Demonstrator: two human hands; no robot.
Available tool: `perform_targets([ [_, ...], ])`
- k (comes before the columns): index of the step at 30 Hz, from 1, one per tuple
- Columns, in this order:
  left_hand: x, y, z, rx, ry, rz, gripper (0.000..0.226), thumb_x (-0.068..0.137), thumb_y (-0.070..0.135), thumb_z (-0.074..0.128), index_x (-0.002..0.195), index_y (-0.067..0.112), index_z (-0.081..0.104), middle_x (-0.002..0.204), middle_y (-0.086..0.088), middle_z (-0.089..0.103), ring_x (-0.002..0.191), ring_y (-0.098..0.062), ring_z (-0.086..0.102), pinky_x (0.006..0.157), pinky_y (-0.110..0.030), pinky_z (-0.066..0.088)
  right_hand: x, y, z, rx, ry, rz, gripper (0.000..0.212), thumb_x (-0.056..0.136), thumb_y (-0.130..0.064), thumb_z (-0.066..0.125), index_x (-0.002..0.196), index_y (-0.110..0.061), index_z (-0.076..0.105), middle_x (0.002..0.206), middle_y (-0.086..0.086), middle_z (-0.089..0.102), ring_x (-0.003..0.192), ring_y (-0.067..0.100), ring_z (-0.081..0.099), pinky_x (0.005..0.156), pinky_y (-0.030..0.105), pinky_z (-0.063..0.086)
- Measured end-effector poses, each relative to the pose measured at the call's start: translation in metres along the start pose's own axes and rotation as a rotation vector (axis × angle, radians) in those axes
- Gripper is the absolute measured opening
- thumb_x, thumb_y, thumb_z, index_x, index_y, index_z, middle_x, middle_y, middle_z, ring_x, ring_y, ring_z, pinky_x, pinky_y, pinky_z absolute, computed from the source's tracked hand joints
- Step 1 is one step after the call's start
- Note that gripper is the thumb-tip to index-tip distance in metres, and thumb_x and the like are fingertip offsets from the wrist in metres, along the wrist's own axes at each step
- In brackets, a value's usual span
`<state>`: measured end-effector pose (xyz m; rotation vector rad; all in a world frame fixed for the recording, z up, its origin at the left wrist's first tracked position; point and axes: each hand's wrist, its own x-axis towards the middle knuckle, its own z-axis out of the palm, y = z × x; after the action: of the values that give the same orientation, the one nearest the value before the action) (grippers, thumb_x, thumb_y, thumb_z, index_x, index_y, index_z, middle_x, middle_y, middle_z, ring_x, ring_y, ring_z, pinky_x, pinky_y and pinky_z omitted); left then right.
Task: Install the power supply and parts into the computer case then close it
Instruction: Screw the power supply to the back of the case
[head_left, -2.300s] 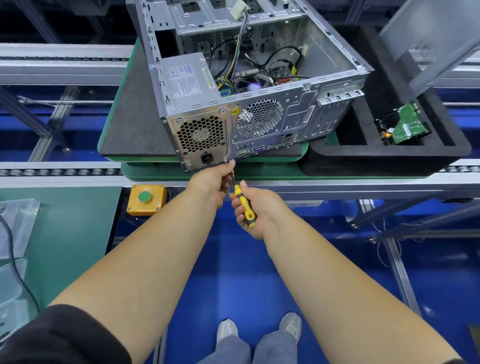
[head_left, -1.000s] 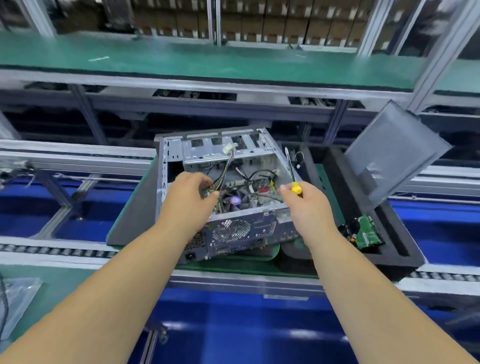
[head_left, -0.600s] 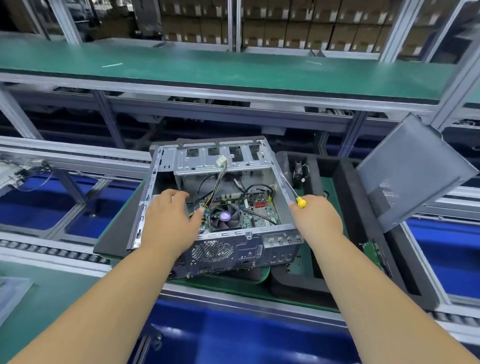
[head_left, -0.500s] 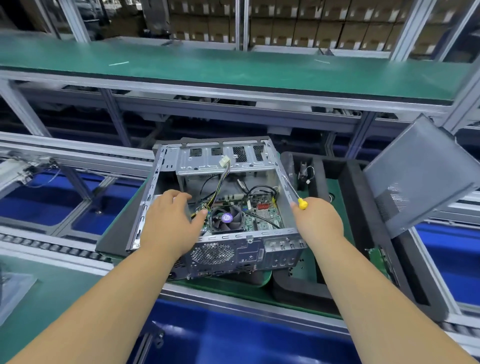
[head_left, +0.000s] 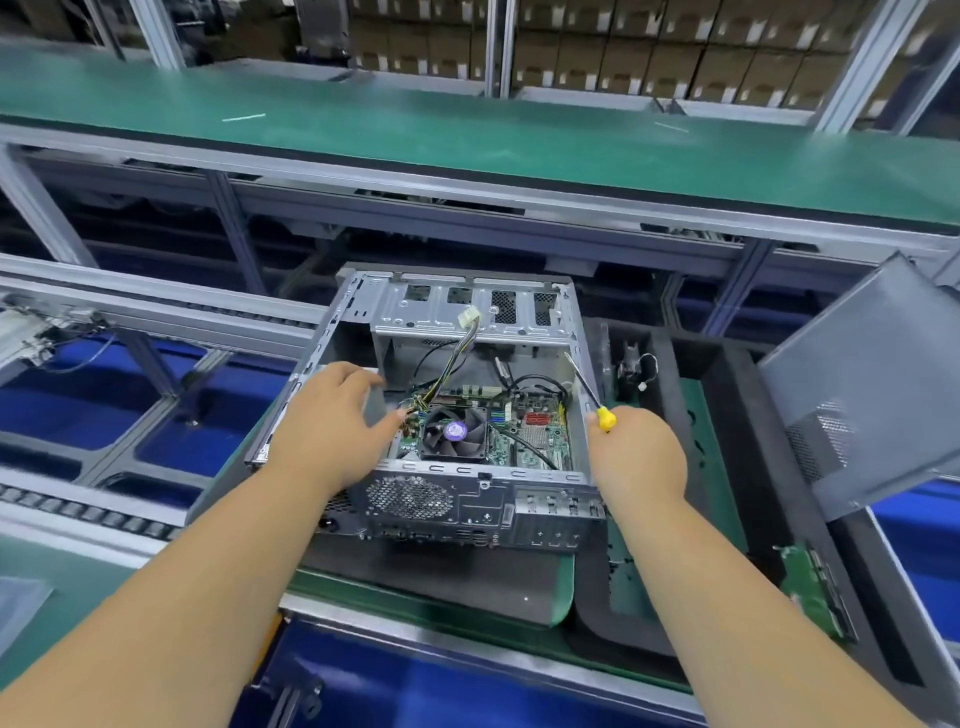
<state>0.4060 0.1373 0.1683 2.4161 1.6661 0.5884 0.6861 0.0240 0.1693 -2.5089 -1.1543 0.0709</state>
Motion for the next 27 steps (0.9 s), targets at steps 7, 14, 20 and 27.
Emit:
perform_targets([
  [7, 0.044, -0.025, 0.0, -0.025, -0.016, 0.075, 0.055, 0.087, 0.053, 0.055, 0.132, 0.021, 0.053, 0.133, 0.004, 0.047, 0.123, -0.019, 0.044, 0.102, -0.037, 0.039, 0.014, -0.033, 0.014, 0.001, 0.046, 0.098, 0.042, 0.101, -0.04, 0.043, 0.07, -0.014, 0.053, 0.064, 0.002, 0.05, 0.06, 0.024, 0.047, 0.047, 0.025, 0.026],
  [14, 0.088, -0.047, 0.006, -0.072, -0.026, 0.125, 0.054, 0.085, 0.054, 0.057, 0.129, 0.023, 0.054, 0.131, 0.006, 0.047, 0.122, -0.019, 0.044, 0.103, -0.037, 0.04, 0.027, -0.065, 0.024, -0.024, 0.087, 0.135, 0.04, 0.102, -0.038, 0.041, 0.077, -0.012, 0.057, 0.078, 0.008, 0.061, 0.071, 0.028, 0.055, 0.055, 0.029, 0.036],
  [20, 0.11, -0.057, 0.01, -0.073, -0.042, 0.154, 0.056, 0.085, 0.057, 0.052, 0.13, 0.025, 0.052, 0.132, 0.007, 0.046, 0.122, -0.018, 0.043, 0.1, -0.038, 0.042, 0.033, -0.078, 0.03, -0.021, 0.1, 0.204, 0.041, 0.102, -0.039, 0.04, 0.074, -0.014, 0.056, 0.079, 0.008, 0.062, 0.068, 0.027, 0.054, 0.055, 0.029, 0.036],
  [27, 0.113, -0.052, 0.005, -0.048, -0.071, 0.182, 0.049, 0.084, 0.048, 0.063, 0.125, 0.023, 0.059, 0.128, 0.002, 0.054, 0.118, -0.023, 0.05, 0.098, -0.039, 0.043, 0.029, -0.061, 0.017, 0.363, -0.037, 0.323, 0.047, 0.092, -0.049, 0.059, 0.065, -0.014, 0.041, 0.061, 0.004, 0.049, 0.059, 0.024, 0.047, 0.057, 0.032, 0.033],
])
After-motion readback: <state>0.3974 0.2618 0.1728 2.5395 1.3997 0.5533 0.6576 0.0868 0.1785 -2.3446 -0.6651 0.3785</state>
